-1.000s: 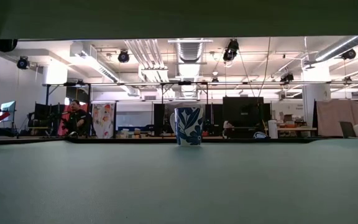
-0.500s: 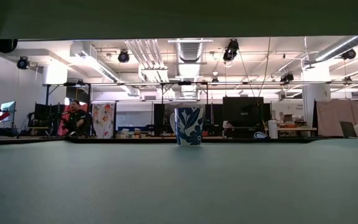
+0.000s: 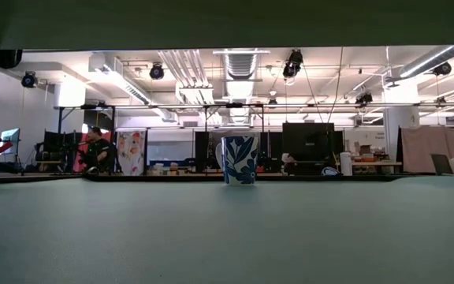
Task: Place coffee mugs
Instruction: Put the light blue mug on the shelf, then put the blue patterned mug on the shelf
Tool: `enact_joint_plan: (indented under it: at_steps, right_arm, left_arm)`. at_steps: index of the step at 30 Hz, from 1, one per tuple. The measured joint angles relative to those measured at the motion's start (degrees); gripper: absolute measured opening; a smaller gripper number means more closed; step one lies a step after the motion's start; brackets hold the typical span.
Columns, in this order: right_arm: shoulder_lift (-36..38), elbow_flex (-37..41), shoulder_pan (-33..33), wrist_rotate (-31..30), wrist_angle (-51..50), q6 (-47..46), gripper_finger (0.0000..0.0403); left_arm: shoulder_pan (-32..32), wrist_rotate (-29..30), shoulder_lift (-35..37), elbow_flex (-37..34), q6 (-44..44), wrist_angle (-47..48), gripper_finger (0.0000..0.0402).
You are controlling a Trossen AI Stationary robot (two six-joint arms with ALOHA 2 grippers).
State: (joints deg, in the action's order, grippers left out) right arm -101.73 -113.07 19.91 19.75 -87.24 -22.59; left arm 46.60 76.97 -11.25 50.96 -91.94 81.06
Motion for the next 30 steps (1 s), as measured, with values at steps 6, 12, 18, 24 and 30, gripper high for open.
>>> enact_joint_plan:
  at_steps: [6,12,18,24,30]
  right_arm:
    - [-0.28,0.0,0.36,0.43,0.42,0.71,0.0043]
    - [-0.15,-0.86,0.36,0.44,0.13,1.16,0.0067]
    - [0.04,-5.28,0.34,1.06,0.11,2.66,0.0082]
    - [0.07,-10.91,-0.47,-3.18,0.54,3.93,0.0082]
    - [0.1,-13.46,-5.28,-13.46,0.52,2.91,0.0082]
  left_arm:
    - [0.01,-0.02,0.0,0.0,0.0,0.0,0.0079]
    - [-0.01,-0.04,0.0,0.0,0.0,0.0,0.0079]
    - [-0.01,-0.18,0.0,0.0,0.0,-0.01,0.0079]
    - [0.01,-1.51,0.0,0.0,0.64,-0.02,0.0079]
    - [-0.01,-1.53,0.0,0.0,1.46,-0.04,0.0079]
